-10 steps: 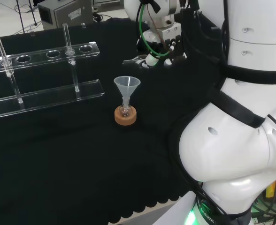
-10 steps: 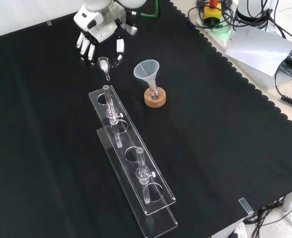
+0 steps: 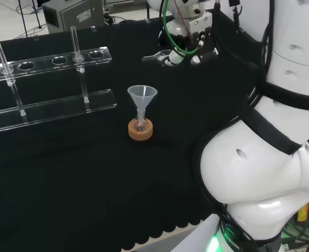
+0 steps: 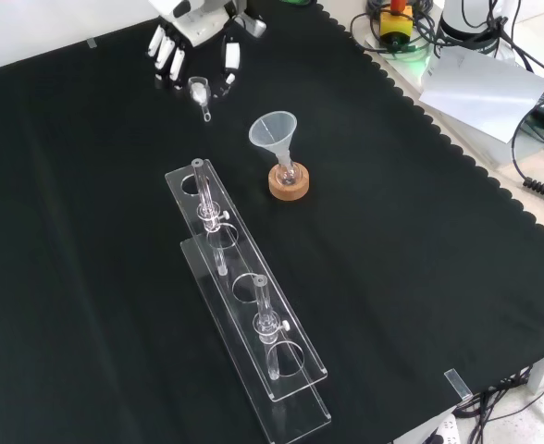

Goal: Pour all the NaCl from the weighing funnel into the round-bottom flask.

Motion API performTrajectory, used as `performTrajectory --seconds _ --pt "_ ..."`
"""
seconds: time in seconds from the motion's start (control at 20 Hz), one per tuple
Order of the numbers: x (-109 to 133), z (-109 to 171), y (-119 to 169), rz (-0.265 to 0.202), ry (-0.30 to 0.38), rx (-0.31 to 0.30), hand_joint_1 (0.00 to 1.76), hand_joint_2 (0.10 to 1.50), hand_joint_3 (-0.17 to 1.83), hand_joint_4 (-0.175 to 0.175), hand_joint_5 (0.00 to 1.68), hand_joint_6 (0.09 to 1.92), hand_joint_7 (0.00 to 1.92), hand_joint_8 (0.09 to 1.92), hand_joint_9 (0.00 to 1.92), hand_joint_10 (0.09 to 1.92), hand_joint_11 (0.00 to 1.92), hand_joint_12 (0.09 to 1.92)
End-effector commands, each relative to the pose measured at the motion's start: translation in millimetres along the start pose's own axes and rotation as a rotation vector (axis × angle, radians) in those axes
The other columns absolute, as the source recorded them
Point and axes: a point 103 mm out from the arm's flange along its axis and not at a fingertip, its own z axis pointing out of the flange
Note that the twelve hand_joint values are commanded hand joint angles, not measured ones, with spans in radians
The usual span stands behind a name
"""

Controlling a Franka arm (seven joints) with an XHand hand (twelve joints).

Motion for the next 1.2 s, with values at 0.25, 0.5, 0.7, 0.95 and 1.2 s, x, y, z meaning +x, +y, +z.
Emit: performTrajectory --seconds 0.25,0.5,0.7,0.95,1.2 --pt "17 -25 -66 0.038 -0.04 0.066 1.1 0.66 0.75 0.175 1.16 0.91 0.59 0.68 0.9 0.48 0.64 1.19" --pt "27 -31 -85 0.009 -0.039 0.129 1.1 0.65 0.75 0.175 1.16 0.91 0.58 0.68 0.9 0.48 0.63 1.19" --pt "32 -32 -95 -0.013 -0.056 0.162 1.1 0.65 0.76 0.175 1.16 0.91 0.58 0.68 0.89 0.48 0.63 1.19" --pt "43 -28 -105 -0.029 -0.066 0.174 1.1 0.65 0.76 0.175 1.16 0.92 0.57 0.67 0.89 0.48 0.63 1.19" --pt "50 -24 -106 -0.042 -0.086 0.195 1.1 0.65 0.76 0.175 1.16 0.92 0.57 0.67 0.89 0.48 0.63 1.2"
